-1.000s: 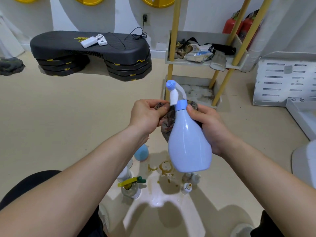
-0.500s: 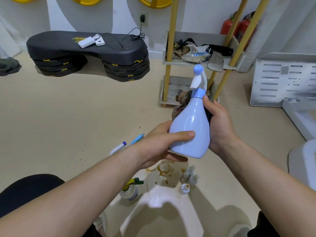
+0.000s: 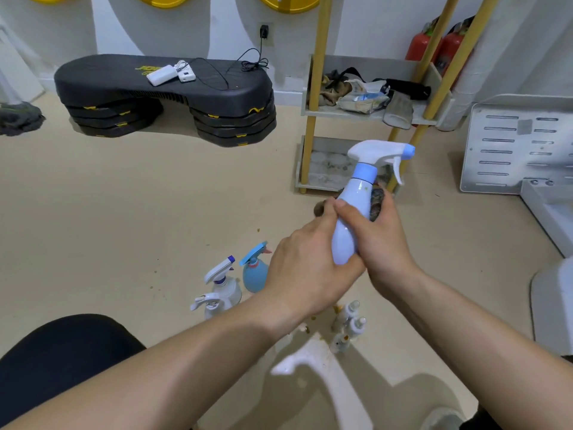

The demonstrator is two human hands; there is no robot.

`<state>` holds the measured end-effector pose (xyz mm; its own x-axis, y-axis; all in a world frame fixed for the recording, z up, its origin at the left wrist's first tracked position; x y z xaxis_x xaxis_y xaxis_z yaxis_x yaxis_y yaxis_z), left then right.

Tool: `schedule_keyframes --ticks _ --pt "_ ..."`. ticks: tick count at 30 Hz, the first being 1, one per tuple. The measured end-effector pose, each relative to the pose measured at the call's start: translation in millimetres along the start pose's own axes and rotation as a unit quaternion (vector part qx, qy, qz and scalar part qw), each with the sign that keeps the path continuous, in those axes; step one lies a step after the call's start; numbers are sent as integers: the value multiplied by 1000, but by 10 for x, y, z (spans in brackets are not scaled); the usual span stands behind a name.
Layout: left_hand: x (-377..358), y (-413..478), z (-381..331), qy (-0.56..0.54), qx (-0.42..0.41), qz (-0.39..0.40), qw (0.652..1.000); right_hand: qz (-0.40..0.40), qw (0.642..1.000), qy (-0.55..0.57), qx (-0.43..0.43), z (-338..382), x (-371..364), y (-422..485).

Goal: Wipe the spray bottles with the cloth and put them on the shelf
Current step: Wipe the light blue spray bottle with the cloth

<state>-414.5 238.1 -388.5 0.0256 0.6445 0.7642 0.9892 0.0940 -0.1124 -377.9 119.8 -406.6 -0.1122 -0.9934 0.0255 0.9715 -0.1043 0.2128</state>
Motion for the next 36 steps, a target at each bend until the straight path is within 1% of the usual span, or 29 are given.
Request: schedule_keyframes --ticks 1,2,3,4,5,7,8,9,10,11,13,14,15,16,19,20,21,23,25,26,27,28,29,30,32,34,36 --pt "-16 4 32 -91 14 34 995 -16 1000 23 -14 4 65 40" --pt "-22 53 90 -207 34 52 976 -27 998 51 -30 11 107 72" --pt "-30 110 159 -299 59 60 951 -31 995 85 -47 16 124 81" --pt "-51 146 225 -359 95 75 926 -29 990 123 -70 11 111 72" --pt "-107 151 277 -397 142 115 899 -16 984 155 -90 14 70 56" --pt "-300 87 305 -448 223 231 834 11 976 193 -102 46 -17 37" --pt "-361 60 291 -463 240 259 813 17 978 187 -93 68 -32 45" --pt "-369 60 278 -470 238 256 811 19 984 160 -73 98 -26 63" --pt "-328 95 283 -459 225 225 829 23 992 112 -49 127 -14 77" --pt "-262 148 304 -425 207 179 863 31 997 61 -23 148 -3 85" --pt "-83 227 305 -307 156 78 936 52 999 3 14 123 -19 64" --pt "-5 242 290 -246 136 40 959 66 997 -15 21 102 -42 23" --pt "64 247 268 -199 126 11 972 79 996 -34 36 82 -61 -16" --pt "123 251 256 -169 125 -7 978 100 992 -54 62 90 -97 -62" --pt "272 250 243 -127 121 -28 984 171 961 -159 149 164 -195 -236" --pt "302 244 234 -119 113 -35 986 176 955 -176 163 157 -194 -260" --pt "325 220 212 -110 104 -42 988 173 955 -170 168 161 -184 -266" --pt "323 170 146 -77 81 -56 992 140 976 -99 137 132 -132 -193" --pt "276 116 72 -44 59 -59 996 73 996 -9 58 95 -64 -82" --pt "239 101 59 -40 54 -52 996 47 998 32 6 73 -32 -48" --pt "206 102 69 -58 57 -43 996 29 996 76 -47 29 -7 -34" --pt "181 118 107 -99 63 -34 992 20 989 112 -93 -19 7 -41" --pt "173 145 153 -149 67 -34 986 16 984 131 -119 -39 13 -57" --pt "184 175 198 -191 71 -44 978 16 982 143 -120 -34 0 -78" --pt "256 225 237 -243 73 -75 964 26 986 144 -73 -3 -31 -126" --pt "305 250 241 -280 89 -82 952 70 991 114 -29 54 -93 -181" --pt "311 253 236 -315 111 -75 939 111 988 111 -9 95 -127 -197"
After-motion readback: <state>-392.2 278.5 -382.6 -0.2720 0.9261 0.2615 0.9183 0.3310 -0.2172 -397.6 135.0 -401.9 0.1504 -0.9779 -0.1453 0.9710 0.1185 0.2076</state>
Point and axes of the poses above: each hand's wrist, its own y-axis towards the middle knuckle, its own x-axis out of the back of the hand, z = x × y, the point moved 7 cm from there along y, towards the middle knuckle, and after that the axes turned 15 degrees about x, right-handed, at the moved point
